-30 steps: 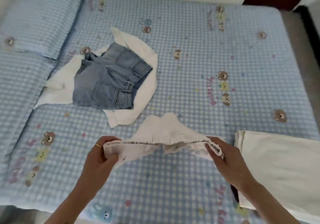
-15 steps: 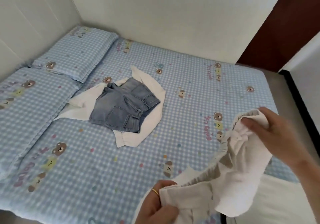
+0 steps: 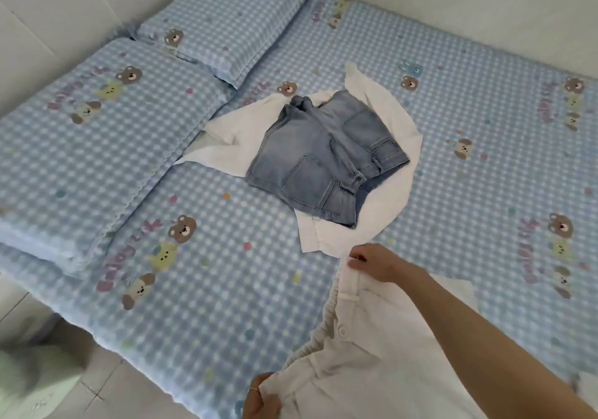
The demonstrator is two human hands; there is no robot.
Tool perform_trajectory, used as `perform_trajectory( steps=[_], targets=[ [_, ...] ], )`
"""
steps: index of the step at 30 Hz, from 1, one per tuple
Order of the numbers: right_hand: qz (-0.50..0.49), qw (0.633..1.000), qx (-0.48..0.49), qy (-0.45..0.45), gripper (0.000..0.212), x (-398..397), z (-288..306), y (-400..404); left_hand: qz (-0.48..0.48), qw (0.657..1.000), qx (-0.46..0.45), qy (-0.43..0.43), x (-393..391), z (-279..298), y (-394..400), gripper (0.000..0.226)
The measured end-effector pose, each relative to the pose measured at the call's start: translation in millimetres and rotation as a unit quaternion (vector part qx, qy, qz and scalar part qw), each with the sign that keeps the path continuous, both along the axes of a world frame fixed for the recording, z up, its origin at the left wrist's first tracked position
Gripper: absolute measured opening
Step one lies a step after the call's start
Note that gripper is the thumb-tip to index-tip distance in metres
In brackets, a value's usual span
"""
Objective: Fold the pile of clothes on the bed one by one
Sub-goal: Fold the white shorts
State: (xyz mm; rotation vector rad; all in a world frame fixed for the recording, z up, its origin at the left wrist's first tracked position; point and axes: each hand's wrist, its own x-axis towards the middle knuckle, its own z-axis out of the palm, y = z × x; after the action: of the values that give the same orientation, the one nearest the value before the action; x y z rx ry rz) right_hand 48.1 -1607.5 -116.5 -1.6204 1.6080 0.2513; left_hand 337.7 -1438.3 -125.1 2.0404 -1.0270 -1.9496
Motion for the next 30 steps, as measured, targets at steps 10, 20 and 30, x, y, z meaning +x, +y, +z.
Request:
perform_trajectory(
  steps=[10,20,30],
  targets=[
    [-0.064,0.989,-0.125,0.044,0.023,91.5,-130.3,-70.9,0.099,0.971,-0.052,-0.212,63.5,-84.3,-73.0,0.021],
    [-0.104,0.975,-0.195,0.001,0.03,135.4,-106.7,88.9,-0.309,0.921,-0.197,-0.132,-18.3,-94.0,-124.1,0.024],
    [-0.148,0.948,-0.278,0.037,0.008,142.0,-121.2,103.6,-0.094,0.985,-0.09,-0.11,-19.7,-105.5,-125.5,0.017]
  ],
)
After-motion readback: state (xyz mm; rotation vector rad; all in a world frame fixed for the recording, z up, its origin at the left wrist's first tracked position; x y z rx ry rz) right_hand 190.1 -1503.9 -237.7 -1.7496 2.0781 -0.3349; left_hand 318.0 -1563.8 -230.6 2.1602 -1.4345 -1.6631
